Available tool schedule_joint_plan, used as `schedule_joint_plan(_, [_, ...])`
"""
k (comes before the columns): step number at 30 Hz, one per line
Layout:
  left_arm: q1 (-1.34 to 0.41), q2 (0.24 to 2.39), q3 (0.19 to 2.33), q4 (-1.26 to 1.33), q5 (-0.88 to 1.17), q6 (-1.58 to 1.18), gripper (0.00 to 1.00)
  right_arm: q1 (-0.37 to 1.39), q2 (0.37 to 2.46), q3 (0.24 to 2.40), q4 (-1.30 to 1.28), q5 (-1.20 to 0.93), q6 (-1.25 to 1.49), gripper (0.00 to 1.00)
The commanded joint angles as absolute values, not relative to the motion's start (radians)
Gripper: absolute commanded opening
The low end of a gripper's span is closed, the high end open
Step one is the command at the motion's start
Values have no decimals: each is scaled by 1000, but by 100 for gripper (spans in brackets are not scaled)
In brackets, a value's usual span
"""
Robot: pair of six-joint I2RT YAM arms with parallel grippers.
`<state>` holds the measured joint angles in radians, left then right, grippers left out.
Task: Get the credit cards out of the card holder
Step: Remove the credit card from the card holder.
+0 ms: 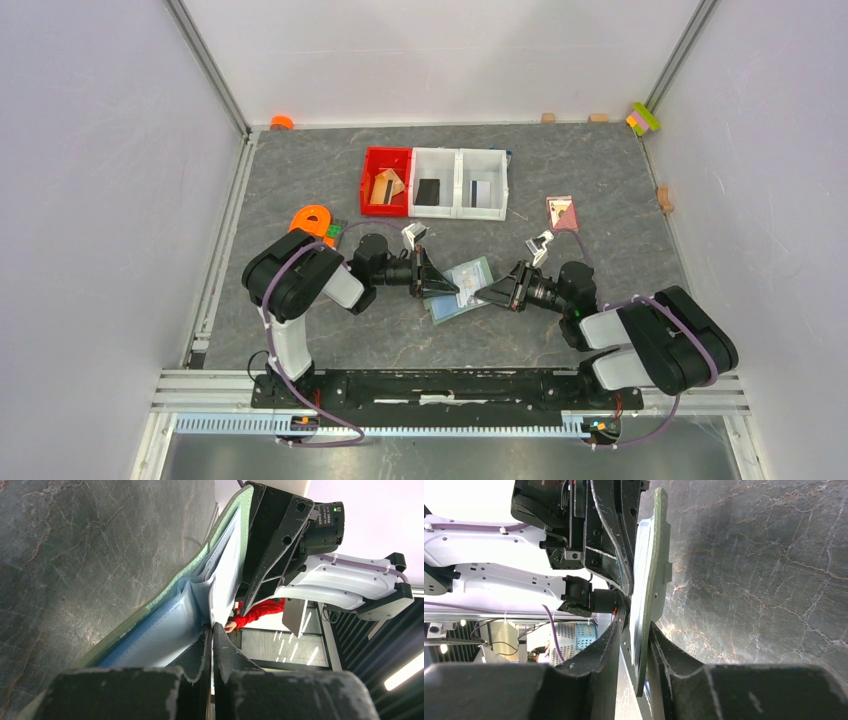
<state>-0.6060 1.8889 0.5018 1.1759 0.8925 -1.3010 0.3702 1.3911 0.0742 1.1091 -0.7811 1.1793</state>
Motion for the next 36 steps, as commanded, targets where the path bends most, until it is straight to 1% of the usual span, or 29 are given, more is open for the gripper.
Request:
schedule_joint_plan(1, [-599, 1880, 497, 1174, 895, -1276, 2, 364, 1393, 85, 1116, -800, 1130, 30])
schedule_joint_plan(4, [-599, 1885, 494, 1152, 902, -1262, 2, 357, 1390, 93, 1071, -798, 1097, 30])
schedule_joint_plan(6, [-598, 1884, 492, 1140, 903, -1251, 2, 351, 1390, 97, 1043, -796, 1075, 27])
schedule_joint_plan(10, [-597, 1876, 492, 1111, 909, -1230, 2, 338, 1398, 103, 987, -787, 1023, 13])
schedule_joint_plan(14, [-586, 1865, 489, 1075, 911, -1202, 2, 322, 1421, 96, 983, -788, 1001, 5])
schedule_joint_plan(20, [-583, 1853, 489, 1030, 911, -1166, 2, 313, 1458, 88, 1002, -797, 993, 5])
schedule_joint_plan(23, [-583, 1845, 491, 995, 908, -1141, 2, 307, 1472, 85, 1018, -802, 994, 9])
schedule_joint_plan(30, [-584, 1847, 499, 941, 892, -1101, 2, 304, 1513, 76, 1058, -810, 998, 15])
schedule_joint_plan(32, [-587, 1850, 500, 932, 887, -1094, 2, 304, 1527, 72, 1073, -812, 1000, 14])
schedule_joint_plan(35, [-599, 1847, 509, 896, 863, -1071, 2, 303, 1554, 60, 1118, -811, 1015, 10])
schedule_joint_plan(36, [-608, 1845, 512, 882, 852, -1065, 7, 303, 1562, 55, 1136, -812, 1025, 9])
